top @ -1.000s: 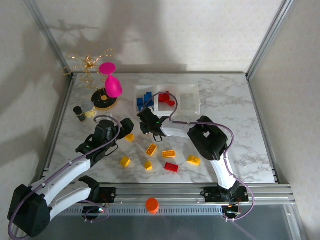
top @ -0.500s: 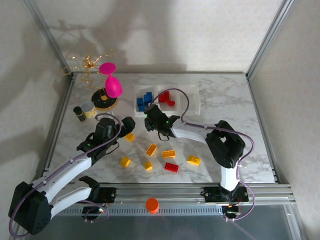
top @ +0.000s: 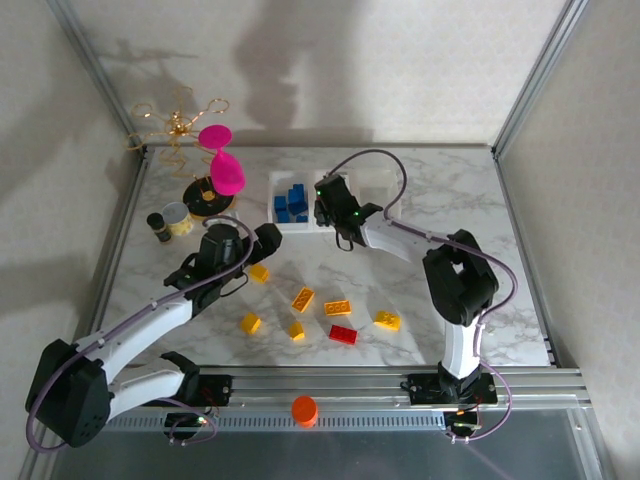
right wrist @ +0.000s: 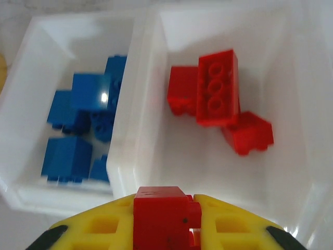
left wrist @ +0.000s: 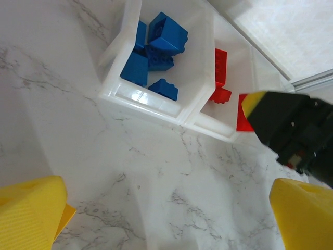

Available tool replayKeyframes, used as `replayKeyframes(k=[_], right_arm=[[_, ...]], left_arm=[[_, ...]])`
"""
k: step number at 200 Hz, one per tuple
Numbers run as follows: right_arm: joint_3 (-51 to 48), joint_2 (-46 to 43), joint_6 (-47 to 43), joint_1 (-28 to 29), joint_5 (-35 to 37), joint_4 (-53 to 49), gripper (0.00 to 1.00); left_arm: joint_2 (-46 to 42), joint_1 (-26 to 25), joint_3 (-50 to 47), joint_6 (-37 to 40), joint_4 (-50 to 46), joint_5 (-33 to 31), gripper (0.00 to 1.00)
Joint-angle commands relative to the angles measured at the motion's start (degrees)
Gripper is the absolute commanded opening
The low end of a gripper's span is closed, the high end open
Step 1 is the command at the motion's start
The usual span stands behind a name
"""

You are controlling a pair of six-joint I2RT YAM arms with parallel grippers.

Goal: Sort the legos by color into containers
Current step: Place the lego in the container.

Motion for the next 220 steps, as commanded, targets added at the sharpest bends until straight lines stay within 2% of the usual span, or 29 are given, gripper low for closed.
replayKeyframes(k=[1,62,81,96,112,139,220], right_arm=[[6.39,5.12,-3.1,-1.9,1.99,-1.08,0.15],[16.44,13.9,-4.97,-5.93,2.1,-2.77,0.16],[17.35,14.58,-5.88,-6.21,1.81,-3.74,0.21],[15.95,12.98,-6.37,-6.15,1.4,-2.51,0.25],[14.51,11.03,-7.24,-6.15,0.13,-1.08,0.36],[12.3,7.58,-7.79,-6.21,-1.07,-1.19,0.46],[-2.65,-7.34,-6.92,-4.61,-2.99,-2.87,0.59]], left_arm=[[2.2,-0.46,3.21,0.85,1.77,1.06,1.0],[5.73,-0.46,5.25,0.63,3.96,1.24,1.0],[6.56,-0.46,6.15,0.54,3.74,1.89,1.0],[6.59,-0.46,6.4,0.47,3.84,2.0,1.0],[6.48,-0.46,6.05,0.26,4.47,2.03,1.0],[6.37,-0.55,6.33,0.27,4.08,2.69,1.0],[3.53,-2.02,5.28,1.16,2.46,3.57,1.0]])
